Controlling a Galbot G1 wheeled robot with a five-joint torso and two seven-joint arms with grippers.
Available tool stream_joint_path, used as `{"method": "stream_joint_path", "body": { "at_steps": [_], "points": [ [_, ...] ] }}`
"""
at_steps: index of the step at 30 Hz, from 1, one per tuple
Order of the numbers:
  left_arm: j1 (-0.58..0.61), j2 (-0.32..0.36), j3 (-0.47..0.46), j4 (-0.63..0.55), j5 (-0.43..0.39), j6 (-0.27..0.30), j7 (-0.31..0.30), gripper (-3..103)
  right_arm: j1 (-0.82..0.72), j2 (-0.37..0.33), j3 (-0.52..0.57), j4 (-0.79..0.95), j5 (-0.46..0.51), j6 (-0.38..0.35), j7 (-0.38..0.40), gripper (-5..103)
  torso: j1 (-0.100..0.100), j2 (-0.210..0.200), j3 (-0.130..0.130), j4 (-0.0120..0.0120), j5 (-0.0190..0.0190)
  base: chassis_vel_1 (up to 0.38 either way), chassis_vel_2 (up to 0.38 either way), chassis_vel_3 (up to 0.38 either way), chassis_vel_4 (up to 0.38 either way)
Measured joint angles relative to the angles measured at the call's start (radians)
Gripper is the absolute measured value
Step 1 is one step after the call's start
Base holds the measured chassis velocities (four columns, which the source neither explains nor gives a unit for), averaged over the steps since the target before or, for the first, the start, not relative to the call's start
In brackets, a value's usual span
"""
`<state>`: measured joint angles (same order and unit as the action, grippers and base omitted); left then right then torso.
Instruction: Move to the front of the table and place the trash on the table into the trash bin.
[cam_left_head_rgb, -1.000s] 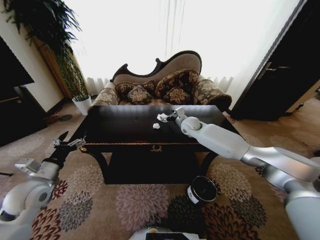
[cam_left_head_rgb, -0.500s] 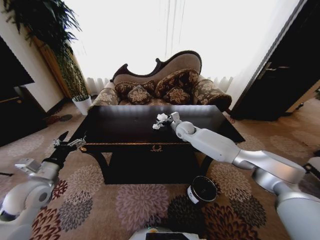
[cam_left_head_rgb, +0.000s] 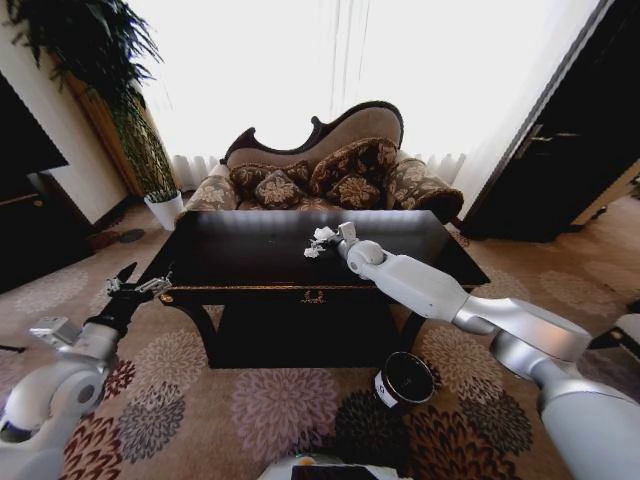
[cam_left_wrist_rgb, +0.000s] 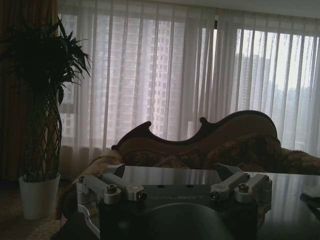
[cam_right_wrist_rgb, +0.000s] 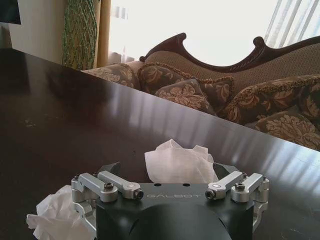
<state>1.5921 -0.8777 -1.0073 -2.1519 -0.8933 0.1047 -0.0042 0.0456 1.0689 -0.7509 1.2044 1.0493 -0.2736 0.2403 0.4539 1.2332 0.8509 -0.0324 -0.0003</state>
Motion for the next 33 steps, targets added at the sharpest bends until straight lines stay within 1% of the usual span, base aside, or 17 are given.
{"method": "stream_joint_path", "body": {
  "at_steps": [5, 6, 8, 10, 14, 15, 17, 18, 19, 20, 23, 24, 25, 26, 29, 31, 33],
  "points": [
    [0.0, 0.0, 0.0, 0.0, 0.0, 0.0, 0.0, 100, 0.003, 0.012, -0.006, -0.025, -0.009, 0.012, -0.017, 100, 0.0, 0.0, 0.0, -0.0002, 0.0001, 0.0, 0.0, 0.0, 0.0],
    [0.0, 0.0, 0.0, 0.0, 0.0, 0.0, 0.0, 100, 0.003, 0.018, -0.008, -0.035, -0.012, 0.017, -0.022, 101, 0.0, 0.0, 0.0, -0.0001, 0.0001, 0.0, 0.0, 0.0, 0.0],
    [0.0, 0.0, 0.0, 0.0, 0.0, 0.0, 0.0, 100, 0.004, 0.025, -0.01, -0.043, -0.016, 0.023, -0.027, 92, 0.0, 0.0, 0.0, -0.0001, 0.0, 0.0, 0.0, 0.0, 0.0],
    [0.0, 0.0, 0.0, 0.0, 0.0, 0.0, 0.0, 100, 0.004, 0.028, -0.01, -0.045, -0.018, 0.025, -0.029, 92, 0.0, 0.0, 0.0, -0.0001, 0.0, 0.0, 0.0, 0.0, 0.0],
    [0.0, 0.0, 0.0, 0.0, 0.0, 0.0, 0.0, 100, 0.006, 0.037, -0.012, -0.05, -0.019, 0.028, -0.031, 71, 0.0, 0.0, 0.0, 0.0, 0.0001, 0.0, 0.0, 0.0, 0.0],
    [0.0, 0.0, 0.0, 0.0, 0.0, 0.0, 0.0, 100, 0.006, 0.037, -0.012, -0.05, -0.019, 0.028, -0.031, 71, 0.0, 0.0, 0.0, 0.0, 0.0001, 0.0, 0.0, 0.0, 0.0],
    [0.0, 0.0, 0.0, 0.0, 0.0, 0.0, 0.0, 100, 0.007, 0.037, -0.012, -0.05, -0.019, 0.028, -0.031, 60, 0.0, 0.0, 0.0, 0.0, 0.0, 0.0, 0.0, 0.0, 0.0],
    [0.0, 0.0, 0.0, 0.0, 0.0, 0.0, 0.0, 100, 0.008, 0.037, -0.012, -0.049, -0.019, 0.028, -0.031, 60, 0.0, 0.0, 0.0, 0.0, 0.0001, 0.0, 0.0, 0.0, 0.0],
    [0.0, 0.0, 0.0, 0.0, 0.0, 0.0, 0.0, 100, 0.008, 0.037, -0.012, -0.048, -0.019, 0.029, -0.03, 54, 0.0, 0.0, 0.0, 0.0, 0.0001, 0.0, 0.0, 0.0, 0.0],
    [0.0, 0.0, 0.0, 0.0, 0.0, 0.0, 0.0, 100, 0.008, 0.037, -0.012, -0.048, -0.019, 0.029, -0.03, 54, 0.0, 0.0, 0.0, 0.0, 0.0001, 0.0, 0.0, 0.0, 0.0],
    [0.0, 0.0, 0.0, 0.0, 0.0, 0.0, 0.0, 100, 0.008, 0.03, -0.012, -0.041, -0.017, 0.029, -0.027, 38, 0.0, 0.0, 0.0, 0.0, 0.0001, 0.0, 0.0, 0.0, 0.0],
    [0.0, 0.0, 0.0, 0.0, 0.0, 0.0, 0.0, 100, 0.008, 0.028, -0.012, -0.038, -0.016, 0.029, -0.026, 38, 0.0, 0.0, 0.0, 0.0, 0.0001, 0.0, 0.0, 0.0, 0.0],
    [0.0, 0.0, 0.0, 0.0, 0.0, 0.0, 0.0, 100, 0.008, 0.025, -0.012, -0.035, -0.015, 0.029, -0.024, 33, 0.0, 0.0, 0.0, 0.0, 0.0001, 0.0, 0.0, 0.0, 0.0],
    [0.0, 0.0, 0.0, 0.0, 0.0, 0.0, 0.0, 100, 0.008, 0.025, -0.012, -0.035, -0.015, 0.029, -0.024, 33, 0.0, 0.0, 0.0, 0.0, 0.0001, 0.0, 0.0, 0.0, 0.0],
    [0.0, 0.0, 0.0, 0.0, 0.0, 0.0, 0.0, 100, 0.007, 0.011, -0.012, -0.018, -0.008, 0.029, -0.017, 16, 0.0, 0.0, 0.0, 0.0, 0.0001, 0.0, 0.0, 0.0, 0.0],
    [0.0, 0.0, 0.0, 0.0, 0.0, 0.0, 0.0, 100, 0.007, 0.008, -0.012, -0.014, -0.006, 0.028, -0.015, 16, 0.0, 0.0, 0.0, 0.0, 0.0001, 0.0, 0.0, 0.0, 0.0],
    [0.0, 0.0, 0.0, 0.0, 0.0, 0.0, 0.0, 100, 0.004, -0.001, -0.012, 0.0, -0.001, 0.028, -0.009, 6, 0.0, 0.0, 0.0, -0.0001, 0.0001, 0.0, 0.0, 0.0, 0.0]
  ]
}}
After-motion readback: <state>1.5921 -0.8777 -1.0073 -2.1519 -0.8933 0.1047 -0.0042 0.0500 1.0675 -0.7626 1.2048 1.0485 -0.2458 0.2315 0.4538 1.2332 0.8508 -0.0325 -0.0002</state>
